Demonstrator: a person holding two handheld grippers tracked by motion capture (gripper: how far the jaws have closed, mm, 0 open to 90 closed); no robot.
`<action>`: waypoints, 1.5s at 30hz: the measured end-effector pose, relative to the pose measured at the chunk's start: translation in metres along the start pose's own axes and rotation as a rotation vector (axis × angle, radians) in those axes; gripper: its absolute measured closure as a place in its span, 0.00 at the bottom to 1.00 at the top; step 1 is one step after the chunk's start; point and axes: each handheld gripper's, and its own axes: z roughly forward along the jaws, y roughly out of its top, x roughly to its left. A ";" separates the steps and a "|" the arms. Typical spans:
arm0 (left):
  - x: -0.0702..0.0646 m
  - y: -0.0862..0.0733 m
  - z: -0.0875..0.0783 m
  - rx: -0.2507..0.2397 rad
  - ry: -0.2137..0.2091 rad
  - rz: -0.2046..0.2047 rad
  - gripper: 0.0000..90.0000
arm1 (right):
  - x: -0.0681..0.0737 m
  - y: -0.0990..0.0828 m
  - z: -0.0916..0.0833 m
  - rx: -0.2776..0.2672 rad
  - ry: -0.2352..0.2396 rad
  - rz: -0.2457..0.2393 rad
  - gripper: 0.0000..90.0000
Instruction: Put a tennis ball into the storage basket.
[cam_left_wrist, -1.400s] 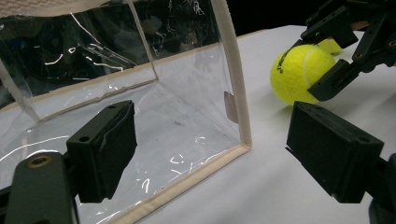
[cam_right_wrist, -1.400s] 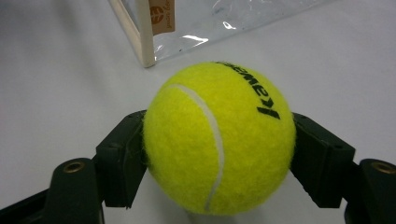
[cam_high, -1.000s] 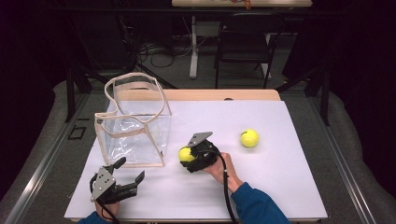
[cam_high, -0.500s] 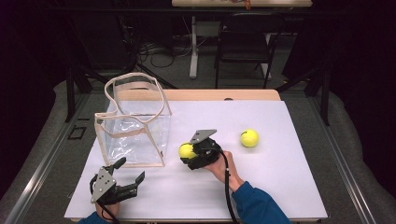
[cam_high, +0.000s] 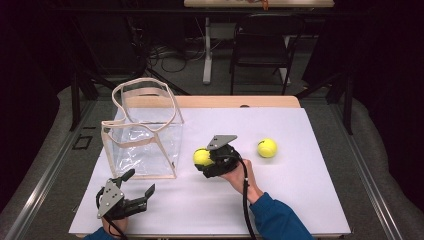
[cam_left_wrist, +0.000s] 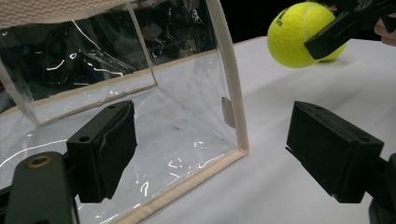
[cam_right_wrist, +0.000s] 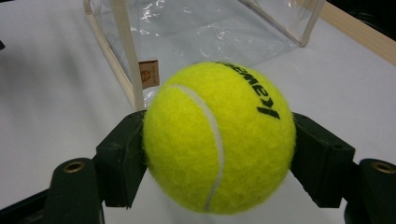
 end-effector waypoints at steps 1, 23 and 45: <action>0.000 0.000 0.000 0.000 0.001 0.002 0.18 | 0.000 0.001 0.000 -0.004 0.000 -0.002 0.29; 0.000 0.000 0.001 0.009 -0.008 0.004 0.18 | -0.006 0.014 -0.010 -0.027 -0.024 -0.006 0.30; 0.000 0.000 0.002 0.012 0.003 0.013 0.18 | -0.015 0.028 -0.018 -0.059 -0.045 -0.010 0.30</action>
